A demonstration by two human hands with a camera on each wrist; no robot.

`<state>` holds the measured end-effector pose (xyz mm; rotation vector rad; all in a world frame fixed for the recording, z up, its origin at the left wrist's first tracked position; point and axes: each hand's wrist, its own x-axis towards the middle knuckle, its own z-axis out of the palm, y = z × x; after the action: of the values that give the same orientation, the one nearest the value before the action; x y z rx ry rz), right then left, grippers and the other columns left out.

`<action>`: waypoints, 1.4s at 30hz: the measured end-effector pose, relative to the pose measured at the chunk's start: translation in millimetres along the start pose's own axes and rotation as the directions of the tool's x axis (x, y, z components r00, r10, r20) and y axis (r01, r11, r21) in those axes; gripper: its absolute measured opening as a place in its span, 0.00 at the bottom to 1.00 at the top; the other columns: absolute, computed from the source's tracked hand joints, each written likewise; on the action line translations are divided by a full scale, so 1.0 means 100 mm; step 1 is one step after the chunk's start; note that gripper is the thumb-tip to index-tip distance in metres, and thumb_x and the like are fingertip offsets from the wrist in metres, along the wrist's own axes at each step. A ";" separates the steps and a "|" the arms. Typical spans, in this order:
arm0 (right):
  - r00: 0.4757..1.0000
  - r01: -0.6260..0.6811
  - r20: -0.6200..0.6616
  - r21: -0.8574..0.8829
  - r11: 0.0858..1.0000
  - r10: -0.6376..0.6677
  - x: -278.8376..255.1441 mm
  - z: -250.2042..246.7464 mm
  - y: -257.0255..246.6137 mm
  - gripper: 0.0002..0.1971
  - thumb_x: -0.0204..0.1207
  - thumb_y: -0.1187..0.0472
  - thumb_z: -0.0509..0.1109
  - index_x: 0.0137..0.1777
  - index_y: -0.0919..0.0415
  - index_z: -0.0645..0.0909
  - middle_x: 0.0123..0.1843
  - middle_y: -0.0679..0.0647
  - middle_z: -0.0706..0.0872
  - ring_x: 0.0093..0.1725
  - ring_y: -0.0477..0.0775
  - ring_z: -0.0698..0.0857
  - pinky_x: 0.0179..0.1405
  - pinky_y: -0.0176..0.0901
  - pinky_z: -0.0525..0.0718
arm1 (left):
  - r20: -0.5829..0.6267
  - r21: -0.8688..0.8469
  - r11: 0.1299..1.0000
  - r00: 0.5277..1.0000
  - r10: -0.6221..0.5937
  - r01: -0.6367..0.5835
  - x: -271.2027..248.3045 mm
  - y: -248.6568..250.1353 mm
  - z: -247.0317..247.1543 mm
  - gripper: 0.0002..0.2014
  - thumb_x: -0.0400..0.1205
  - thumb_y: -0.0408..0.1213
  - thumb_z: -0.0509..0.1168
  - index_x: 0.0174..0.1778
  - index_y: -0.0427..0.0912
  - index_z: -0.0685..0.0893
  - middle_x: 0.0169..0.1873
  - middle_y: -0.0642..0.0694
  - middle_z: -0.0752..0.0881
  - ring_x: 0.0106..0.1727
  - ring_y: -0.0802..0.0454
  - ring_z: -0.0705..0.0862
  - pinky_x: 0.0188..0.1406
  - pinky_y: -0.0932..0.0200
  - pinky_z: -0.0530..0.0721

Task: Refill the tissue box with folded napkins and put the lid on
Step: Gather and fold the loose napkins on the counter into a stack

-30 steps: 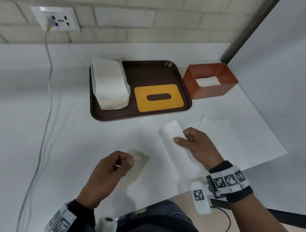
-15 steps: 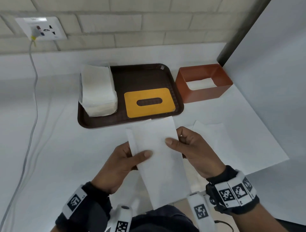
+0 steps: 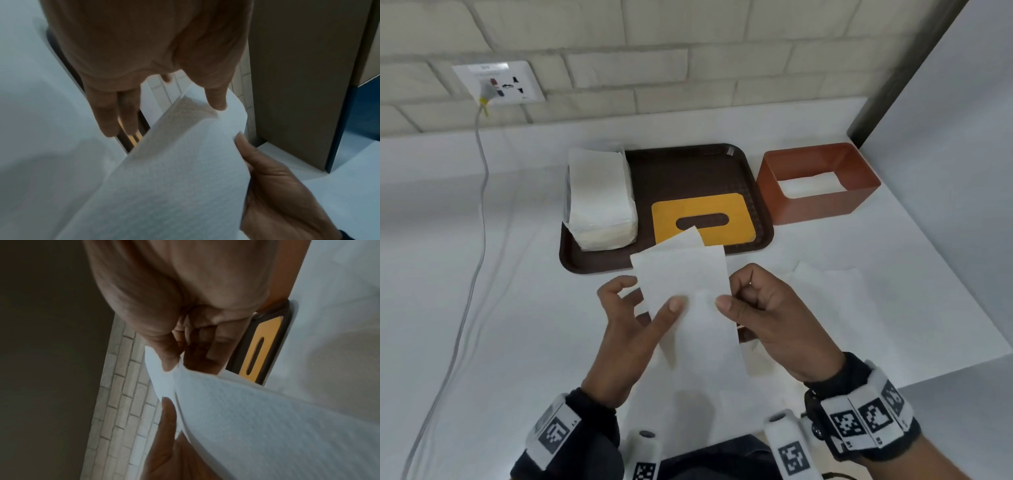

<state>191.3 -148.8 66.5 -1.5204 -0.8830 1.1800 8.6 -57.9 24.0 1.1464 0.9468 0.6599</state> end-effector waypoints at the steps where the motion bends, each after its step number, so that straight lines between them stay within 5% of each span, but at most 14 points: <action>1: 1.000 0.006 -0.017 -0.010 1.000 -0.006 0.01 0.01 0.01 0.09 0.81 0.61 0.72 0.43 0.58 0.74 0.30 0.51 0.73 0.32 0.47 0.74 0.33 0.39 0.83 | 0.020 -0.005 1.000 1.000 0.001 -0.001 -0.01 0.02 0.00 0.33 0.70 0.60 0.76 0.64 0.55 0.69 0.60 0.51 0.89 0.57 0.54 0.91 0.55 0.46 0.89; 5: 1.000 -0.025 0.004 0.020 0.999 0.025 0.02 0.09 0.03 0.09 0.81 0.59 0.73 0.45 0.59 0.75 0.34 0.54 0.78 0.36 0.50 0.80 0.38 0.48 0.88 | 0.092 -0.026 0.999 0.995 0.042 -0.040 -0.04 0.10 0.01 0.16 0.85 0.45 0.63 0.68 0.47 0.82 0.61 0.47 0.91 0.60 0.45 0.90 0.56 0.43 0.89; 8: 0.998 -0.069 0.000 0.004 0.998 0.069 0.09 0.02 0.04 0.13 0.76 0.51 0.75 0.49 0.61 0.79 0.43 0.53 0.88 0.40 0.53 0.87 0.41 0.49 0.90 | 0.059 -0.030 0.996 0.995 0.085 -0.084 -0.05 0.13 -0.03 0.14 0.87 0.40 0.62 0.65 0.48 0.86 0.60 0.46 0.91 0.60 0.44 0.90 0.56 0.45 0.87; 10: 0.992 -0.071 -0.113 -0.165 0.984 0.053 0.19 -0.15 0.08 0.14 0.75 0.47 0.75 0.51 0.56 0.82 0.49 0.50 0.90 0.43 0.52 0.91 0.41 0.46 0.88 | -0.002 -0.054 0.995 0.996 0.087 -0.087 -0.04 0.14 -0.11 0.14 0.87 0.39 0.62 0.65 0.46 0.86 0.60 0.46 0.92 0.61 0.44 0.90 0.55 0.46 0.86; 12: 0.973 -0.134 -0.231 -0.529 0.838 0.010 0.32 -0.38 0.17 0.13 0.76 0.43 0.75 0.53 0.49 0.84 0.50 0.43 0.89 0.46 0.49 0.90 0.46 0.46 0.86 | -0.061 -0.062 0.994 0.995 0.082 -0.086 -0.03 0.12 -0.23 0.14 0.87 0.39 0.62 0.66 0.45 0.86 0.59 0.46 0.92 0.59 0.45 0.91 0.53 0.46 0.87; 15: 0.945 -0.327 -0.288 -0.839 0.436 0.154 0.52 -0.59 0.34 0.21 0.74 0.37 0.72 0.62 0.46 0.81 0.59 0.42 0.87 0.59 0.51 0.85 0.58 0.49 0.82 | -0.117 -0.106 0.993 0.993 0.032 -0.045 -0.01 0.07 -0.42 0.15 0.86 0.39 0.64 0.67 0.42 0.84 0.59 0.45 0.92 0.58 0.44 0.91 0.51 0.49 0.92; 18: 0.911 -0.380 -0.287 -0.864 0.330 0.297 0.69 -0.56 0.49 0.31 0.71 0.33 0.72 0.70 0.48 0.77 0.67 0.47 0.84 0.65 0.54 0.82 0.63 0.51 0.80 | -0.099 -0.158 0.986 0.993 -0.060 0.044 0.00 0.00 -0.57 0.18 0.81 0.36 0.69 0.67 0.40 0.82 0.57 0.42 0.92 0.57 0.40 0.91 0.48 0.47 0.92; 21: 0.910 -0.388 -0.310 -0.872 0.300 0.276 0.79 -0.41 0.55 0.34 0.70 0.32 0.73 0.70 0.51 0.75 0.67 0.49 0.83 0.65 0.56 0.82 0.61 0.51 0.80 | -0.110 -0.126 0.989 0.990 -0.086 0.072 0.00 -0.05 -0.66 0.18 0.79 0.32 0.71 0.65 0.39 0.82 0.55 0.39 0.92 0.56 0.35 0.91 0.54 0.40 0.89; 31: 0.904 -0.408 -0.302 -0.822 0.398 0.304 0.91 -0.26 0.60 0.16 0.75 0.43 0.75 0.53 0.55 0.85 0.54 0.52 0.89 0.55 0.57 0.86 0.57 0.52 0.85 | -0.052 -0.057 0.991 0.991 -0.124 0.121 -0.04 -0.18 -0.67 0.13 0.82 0.30 0.69 0.63 0.42 0.86 0.55 0.40 0.93 0.55 0.38 0.91 0.45 0.48 0.88; 34: 0.934 -0.355 -0.268 -0.766 0.535 0.236 0.84 -0.27 0.61 0.10 0.74 0.45 0.74 0.42 0.49 0.79 0.45 0.46 0.86 0.48 0.52 0.84 0.50 0.48 0.82 | -0.060 -0.026 0.995 0.994 -0.094 0.092 -0.02 -0.18 -0.68 0.14 0.83 0.30 0.68 0.64 0.42 0.85 0.56 0.40 0.92 0.56 0.37 0.91 0.50 0.42 0.88; 37: 0.975 -0.221 -0.158 -0.597 0.771 0.157 0.67 -0.25 0.48 0.12 0.74 0.51 0.77 0.38 0.49 0.76 0.33 0.41 0.80 0.36 0.44 0.79 0.39 0.42 0.78 | -0.102 -0.017 0.997 0.992 -0.079 0.077 0.03 -0.20 -0.72 0.14 0.85 0.28 0.65 0.65 0.42 0.84 0.57 0.41 0.91 0.59 0.37 0.90 0.52 0.40 0.88; 39: 0.987 -0.156 -0.029 -0.408 0.899 0.158 0.50 -0.19 0.27 0.11 0.75 0.56 0.78 0.41 0.52 0.77 0.26 0.39 0.77 0.29 0.41 0.75 0.36 0.39 0.73 | -0.125 -0.010 0.998 0.990 -0.063 0.063 0.06 -0.21 -0.73 0.14 0.86 0.27 0.62 0.66 0.42 0.82 0.57 0.40 0.91 0.60 0.36 0.88 0.49 0.45 0.87; 42: 0.971 -0.107 0.192 -0.179 0.978 0.141 0.24 -0.13 -0.08 0.12 0.74 0.60 0.79 0.53 0.55 0.79 0.31 0.44 0.85 0.34 0.46 0.81 0.43 0.41 0.77 | -0.111 0.001 0.999 0.993 -0.039 0.039 0.12 -0.18 -0.70 0.14 0.87 0.25 0.60 0.66 0.41 0.80 0.58 0.38 0.89 0.61 0.33 0.87 0.49 0.43 0.87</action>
<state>210.4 -128.2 68.5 -1.6296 -1.0577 1.4016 -48.3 -21.9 -4.8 1.1000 1.0620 0.6965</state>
